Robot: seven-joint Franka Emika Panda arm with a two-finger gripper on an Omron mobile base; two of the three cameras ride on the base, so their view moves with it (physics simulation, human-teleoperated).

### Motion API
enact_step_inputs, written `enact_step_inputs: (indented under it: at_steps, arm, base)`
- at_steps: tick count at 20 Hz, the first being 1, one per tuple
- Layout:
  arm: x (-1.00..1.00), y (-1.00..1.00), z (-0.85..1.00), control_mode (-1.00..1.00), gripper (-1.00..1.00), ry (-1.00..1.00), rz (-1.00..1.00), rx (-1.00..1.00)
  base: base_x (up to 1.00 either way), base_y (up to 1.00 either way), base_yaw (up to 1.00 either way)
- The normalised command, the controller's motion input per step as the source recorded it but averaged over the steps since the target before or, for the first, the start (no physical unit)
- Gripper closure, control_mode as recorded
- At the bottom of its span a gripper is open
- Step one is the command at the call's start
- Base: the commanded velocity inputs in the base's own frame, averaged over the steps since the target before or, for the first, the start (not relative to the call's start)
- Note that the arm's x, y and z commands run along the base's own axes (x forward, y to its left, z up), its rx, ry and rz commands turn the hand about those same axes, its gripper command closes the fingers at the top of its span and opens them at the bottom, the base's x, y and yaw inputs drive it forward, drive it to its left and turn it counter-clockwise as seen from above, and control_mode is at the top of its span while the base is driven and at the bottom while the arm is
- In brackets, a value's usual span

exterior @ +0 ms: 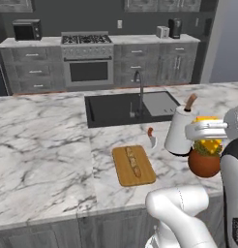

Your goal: Retrieve the sausage and cheese from the fridge and place them on the cutting board on the counter.

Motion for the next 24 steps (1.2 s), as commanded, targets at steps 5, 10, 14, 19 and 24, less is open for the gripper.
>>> enact_step_inputs:
  at_steps: [5,10,14,19,24]
  arm:
    - [0.98,0.00,-0.43,-1.00,1.00,0.71,0.02,0.03]
    - [1.00,0.00,-0.66,-1.00,1.00,0.62,0.04,0.03]
    - [1.00,0.03,-0.94,-1.00,1.00,0.37,0.07,0.00]
    - [0.91,0.23,-0.86,-1.00,1.00,0.06,0.05,-0.05]
    - [0.68,0.22,-0.75,-1.00,1.00,0.00,0.05,-0.08]
  base:
    - [0.00,0.00,0.00]
    - [0.00,0.00,0.00]
    - [0.00,0.00,0.00]
    - [0.00,0.00,0.00]
    - [0.00,0.00,0.00]
